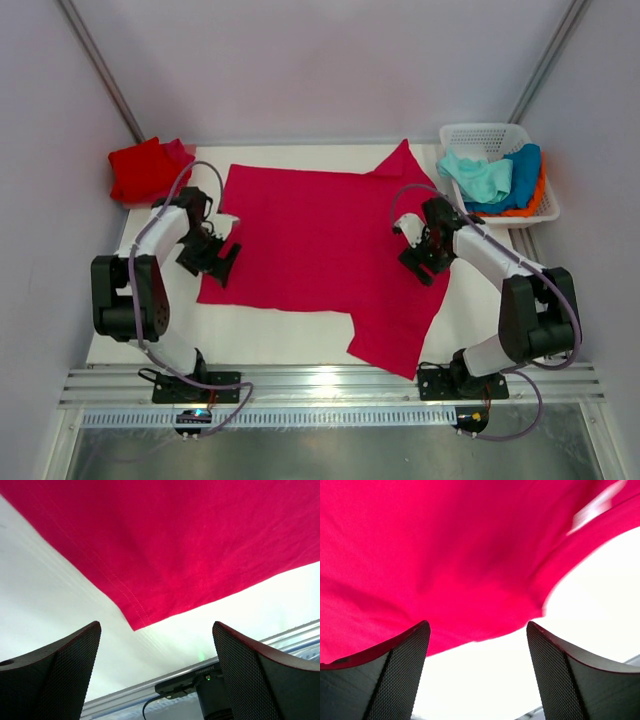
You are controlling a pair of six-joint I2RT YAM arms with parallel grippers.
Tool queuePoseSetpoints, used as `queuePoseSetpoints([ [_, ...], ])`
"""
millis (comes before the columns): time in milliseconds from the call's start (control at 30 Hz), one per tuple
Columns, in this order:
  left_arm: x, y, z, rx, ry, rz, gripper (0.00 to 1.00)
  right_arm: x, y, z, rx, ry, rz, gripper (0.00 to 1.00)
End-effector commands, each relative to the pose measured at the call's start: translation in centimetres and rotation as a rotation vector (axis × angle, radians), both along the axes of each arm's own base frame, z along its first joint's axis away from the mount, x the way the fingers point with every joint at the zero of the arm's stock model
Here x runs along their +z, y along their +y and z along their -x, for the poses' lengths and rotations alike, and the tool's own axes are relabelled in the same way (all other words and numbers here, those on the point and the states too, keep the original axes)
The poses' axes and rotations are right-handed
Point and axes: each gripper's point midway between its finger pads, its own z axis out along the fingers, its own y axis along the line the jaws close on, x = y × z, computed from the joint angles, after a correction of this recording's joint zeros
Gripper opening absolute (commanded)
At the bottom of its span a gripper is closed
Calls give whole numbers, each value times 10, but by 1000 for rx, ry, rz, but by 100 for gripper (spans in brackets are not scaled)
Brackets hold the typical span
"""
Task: Fold and stack the t-shirts
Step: Flatten the tshirt out
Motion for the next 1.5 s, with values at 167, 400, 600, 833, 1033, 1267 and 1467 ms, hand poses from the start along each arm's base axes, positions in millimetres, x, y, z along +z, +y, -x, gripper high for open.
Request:
queuePoseSetpoints([
  [167,48,-30,-111,64,-332,176,94,91,41,-121,-84,-477,-220,90],
  [400,11,-39,-178,121,-357,207,93,57,31,-186,-193,-492,-122,90],
  [600,-10,-35,-192,126,-343,172,93,30,31,-195,-215,-434,-103,90],
  [833,-28,-23,-174,122,-285,105,93,11,24,-179,-200,-389,-59,90],
  [1033,-39,-12,-140,116,-230,43,92,-8,16,-150,-169,-328,-25,90],
  [1267,-43,-8,-103,104,-186,21,92,-26,13,-118,-153,-269,-18,90],
  [1467,-38,-4,-75,98,-166,-2,92,-26,11,-96,-141,-236,-28,90],
])
